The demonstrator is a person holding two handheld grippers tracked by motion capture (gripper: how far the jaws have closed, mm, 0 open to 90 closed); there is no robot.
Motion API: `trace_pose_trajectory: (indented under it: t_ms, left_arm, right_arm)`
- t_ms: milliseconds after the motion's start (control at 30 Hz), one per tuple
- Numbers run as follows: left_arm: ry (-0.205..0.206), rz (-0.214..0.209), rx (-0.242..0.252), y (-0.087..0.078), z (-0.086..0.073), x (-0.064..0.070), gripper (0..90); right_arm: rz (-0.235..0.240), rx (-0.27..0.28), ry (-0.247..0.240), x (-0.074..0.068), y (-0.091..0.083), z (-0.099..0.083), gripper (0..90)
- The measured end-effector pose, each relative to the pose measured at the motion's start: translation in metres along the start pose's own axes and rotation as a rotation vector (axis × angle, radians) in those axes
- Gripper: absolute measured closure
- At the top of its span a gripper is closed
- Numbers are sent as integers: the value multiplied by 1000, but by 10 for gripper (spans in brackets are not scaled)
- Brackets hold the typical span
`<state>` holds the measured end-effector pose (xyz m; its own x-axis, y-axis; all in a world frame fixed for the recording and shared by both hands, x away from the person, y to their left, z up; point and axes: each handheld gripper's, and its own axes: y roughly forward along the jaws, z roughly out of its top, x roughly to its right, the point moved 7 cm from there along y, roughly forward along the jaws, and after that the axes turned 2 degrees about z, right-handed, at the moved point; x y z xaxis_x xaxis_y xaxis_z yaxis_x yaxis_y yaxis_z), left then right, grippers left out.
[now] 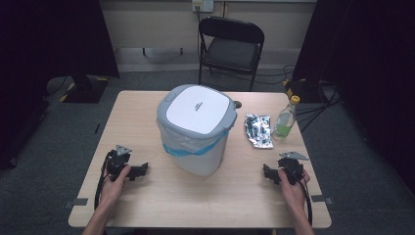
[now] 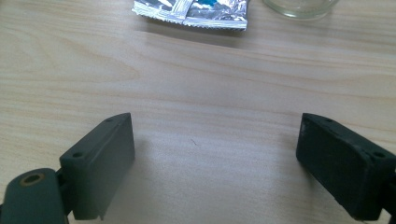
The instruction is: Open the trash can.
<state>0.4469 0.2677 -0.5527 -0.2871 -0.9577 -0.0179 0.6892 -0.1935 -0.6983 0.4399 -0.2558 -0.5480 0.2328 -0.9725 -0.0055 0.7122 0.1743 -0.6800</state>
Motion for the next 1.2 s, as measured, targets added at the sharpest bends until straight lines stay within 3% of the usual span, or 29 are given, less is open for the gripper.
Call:
trace_pose_trajectory:
  t_ms: [400, 500, 567, 600, 667, 800, 900, 967, 1000, 1100, 1200]
  left_arm:
    - [-13, 16, 7, -3, -2, 3, 26]
    - [14, 10, 16, -6, -1, 4, 78]
    - [6, 10, 18, -6, -1, 7, 127]
    - [1, -18, 11, -10, 0, 12, 191]
    - [28, -29, 14, -11, 1, 17, 158]
    - [38, -46, 48, -10, 8, 23, 175]
    - [22, -113, 97, -12, 19, 30, 187]
    - [38, -124, 101, -13, 22, 32, 189]
    - [65, -114, 103, -13, 27, 37, 182]
    - [45, -153, 109, -9, 35, 41, 184]
    - [44, -153, 126, -3, 47, 40, 178]
  right_arm:
    - [-2, -2, -2, 0, 0, 0, 112]
    - [0, 3, -5, -3, -1, 0, 135]
    - [16, 2, -21, -6, -2, 0, 140]
    - [50, 4, -55, -14, -1, 0, 139]
    - [75, 5, -80, -20, -1, 1, 140]
    - [105, -4, -92, -32, 0, 5, 148]
    - [147, 3, -122, -45, -3, 11, 175]
    - [187, 7, -149, -55, -5, 16, 164]
    - [193, 11, -150, -58, -5, 18, 164]
    - [218, 18, -145, -65, -4, 28, 165]
    - [229, 24, -121, -70, -1, 39, 167]
